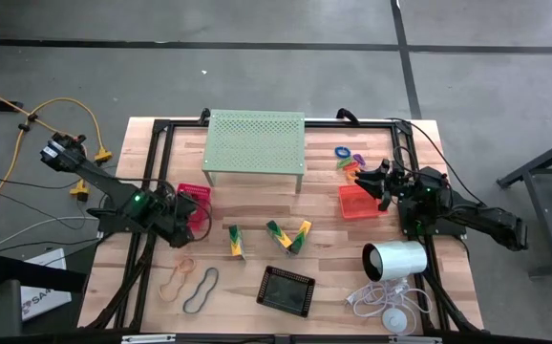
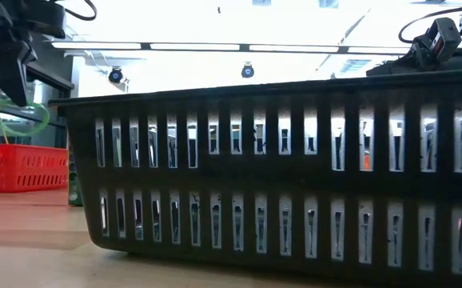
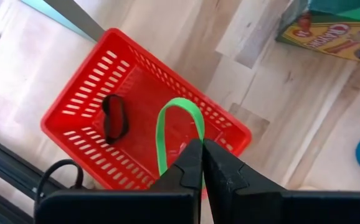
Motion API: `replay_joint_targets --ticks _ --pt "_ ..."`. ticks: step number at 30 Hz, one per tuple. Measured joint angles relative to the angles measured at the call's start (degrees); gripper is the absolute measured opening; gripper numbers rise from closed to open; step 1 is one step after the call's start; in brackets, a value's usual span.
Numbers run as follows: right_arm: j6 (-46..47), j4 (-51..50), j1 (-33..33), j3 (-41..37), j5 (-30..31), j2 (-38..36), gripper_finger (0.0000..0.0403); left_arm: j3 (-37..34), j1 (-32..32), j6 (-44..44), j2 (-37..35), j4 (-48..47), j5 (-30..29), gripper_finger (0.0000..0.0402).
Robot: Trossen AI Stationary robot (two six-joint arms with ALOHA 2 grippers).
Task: Pick & Place Office Desk Supplies
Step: Put the green rubber band into the red bin, then put the yellow rubber band into the red bin
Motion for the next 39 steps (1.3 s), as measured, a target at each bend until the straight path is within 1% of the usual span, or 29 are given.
replay_joint_targets --ticks 10,13,24,27,35,39 --pt "-0.01 0.0 0.02 0.02 0.0 -0.01 0.013 -0.92 3.63 2.28 0.02 -0.06 0.66 0.0001" --pt "0.01 0.0 0.0 0.01 0.0 -0.01 0.013 -1.41 4.13 2.28 0.02 -0.05 1.49 0.0001" --pt "-0.01 0.0 0.02 0.01 0.0 -0.01 0.013 -1.42 4.41 2.65 0.06 -0.03 1.72 0.0003" --pt "-0.01 0.0 0.0 0.02 -0.02 0.01 0.013 -1.42 4.41 2.69 0.06 -0.04 1.74 0.0016" --pt "0.0 0.01 0.02 0.0 0.0 0.0 0.013 -1.42 4.41 2.69 0.06 -0.04 1.85 0.0068" --pt "0.01 0.02 0.02 0.02 0.0 0.01 0.013 -1.42 4.41 2.69 0.06 -0.04 1.85 0.0078"
